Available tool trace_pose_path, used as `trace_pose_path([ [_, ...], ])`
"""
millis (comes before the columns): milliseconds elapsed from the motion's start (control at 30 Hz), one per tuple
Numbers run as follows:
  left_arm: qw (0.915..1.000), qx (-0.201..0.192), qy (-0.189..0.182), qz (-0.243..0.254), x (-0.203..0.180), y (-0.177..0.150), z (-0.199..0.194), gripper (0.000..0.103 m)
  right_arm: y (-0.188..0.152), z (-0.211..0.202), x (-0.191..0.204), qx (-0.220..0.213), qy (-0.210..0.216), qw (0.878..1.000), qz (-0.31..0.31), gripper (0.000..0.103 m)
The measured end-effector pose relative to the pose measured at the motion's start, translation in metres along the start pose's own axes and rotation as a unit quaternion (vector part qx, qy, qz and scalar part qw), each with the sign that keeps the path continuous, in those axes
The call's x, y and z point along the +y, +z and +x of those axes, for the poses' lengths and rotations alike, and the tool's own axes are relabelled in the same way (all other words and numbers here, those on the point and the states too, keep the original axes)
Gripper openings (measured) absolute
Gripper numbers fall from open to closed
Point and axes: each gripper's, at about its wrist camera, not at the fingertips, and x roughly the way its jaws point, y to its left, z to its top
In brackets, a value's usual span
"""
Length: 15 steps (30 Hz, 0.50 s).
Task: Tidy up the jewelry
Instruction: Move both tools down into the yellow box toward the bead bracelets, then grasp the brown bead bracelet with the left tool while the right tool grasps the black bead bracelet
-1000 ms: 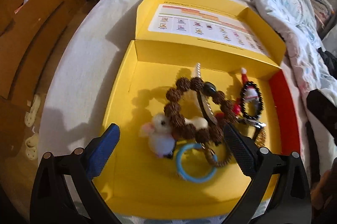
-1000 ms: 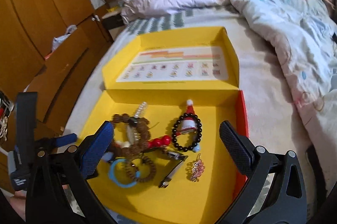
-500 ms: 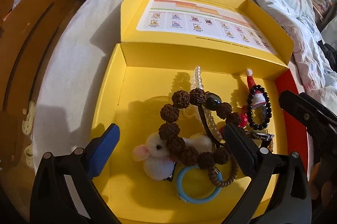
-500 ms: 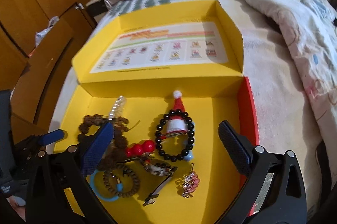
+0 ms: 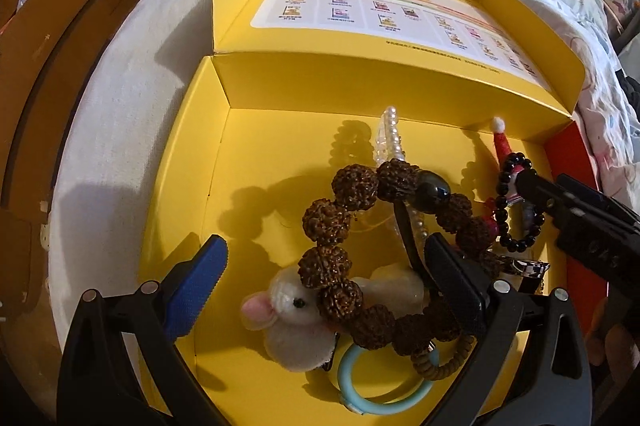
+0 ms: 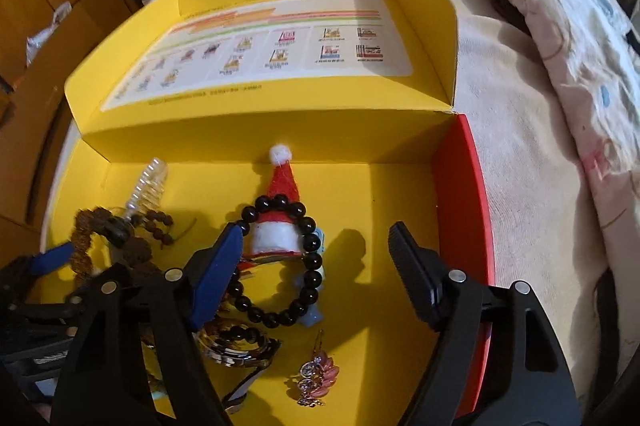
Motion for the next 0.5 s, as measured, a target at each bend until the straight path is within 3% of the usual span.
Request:
trace_pose_path([
  [100,1.0,-0.001,0.007,0.002,0.001,0.0,-0.001,0.097,0.0,0.003,0.005,0.001,-0.018,1.0,-0.011,0.072],
  [200,1.0,-0.003,0.005,0.0,0.0,0.002,0.0,0.097,0.0,0.002,0.008,-0.002,-0.004,1.0,-0.014,0.059],
  [300,1.0,-0.004,0.005,0.0,0.0,0.0,-0.002,0.097,0.002,0.008,0.011,0.006,-0.008,1.0,-0.016,0.058],
  [500,1.0,-0.005,-0.007,-0.001,-0.001,-0.001,-0.006,0.097,0.003,0.015,0.002,0.019,0.025,0.999,0.006,0.055],
])
